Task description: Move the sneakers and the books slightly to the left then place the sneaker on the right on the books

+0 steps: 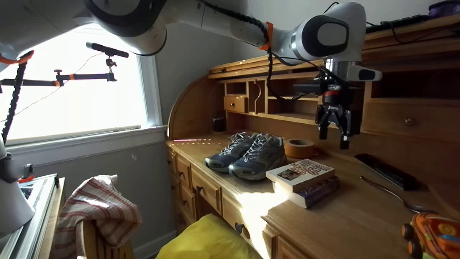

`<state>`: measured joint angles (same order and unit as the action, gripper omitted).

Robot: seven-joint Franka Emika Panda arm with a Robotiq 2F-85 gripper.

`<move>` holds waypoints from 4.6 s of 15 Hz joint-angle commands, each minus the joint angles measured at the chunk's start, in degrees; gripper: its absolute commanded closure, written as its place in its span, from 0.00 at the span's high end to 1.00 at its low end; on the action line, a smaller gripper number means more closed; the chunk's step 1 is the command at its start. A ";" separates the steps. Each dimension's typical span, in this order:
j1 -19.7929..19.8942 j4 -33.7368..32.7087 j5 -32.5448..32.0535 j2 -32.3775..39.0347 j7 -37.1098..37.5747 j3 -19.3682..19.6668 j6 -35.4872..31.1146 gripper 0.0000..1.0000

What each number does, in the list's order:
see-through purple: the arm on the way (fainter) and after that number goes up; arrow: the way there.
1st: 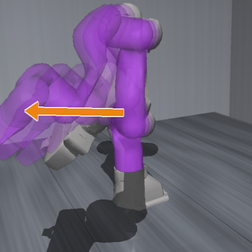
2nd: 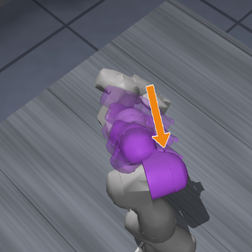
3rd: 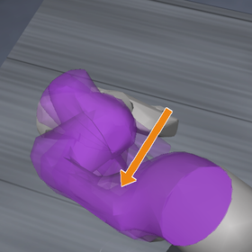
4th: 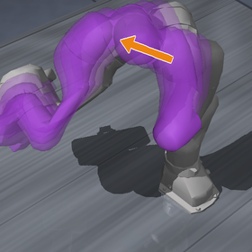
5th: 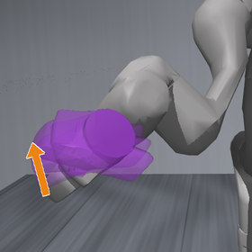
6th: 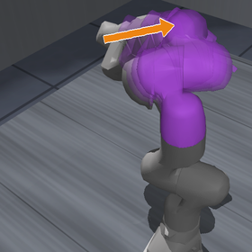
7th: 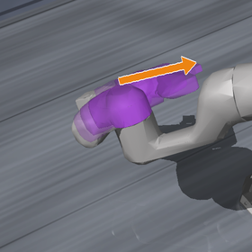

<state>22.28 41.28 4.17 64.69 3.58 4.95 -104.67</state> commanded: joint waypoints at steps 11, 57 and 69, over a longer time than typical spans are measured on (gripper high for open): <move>-6.14 10.73 -1.48 -5.45 -12.91 -1.38 0.08 1.00; -5.82 48.17 4.44 -28.10 -18.47 -3.19 -20.63 0.02; -3.85 48.77 4.43 -29.95 -22.15 -2.87 -20.36 0.02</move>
<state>17.43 87.52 7.47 37.78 -16.78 2.60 -125.05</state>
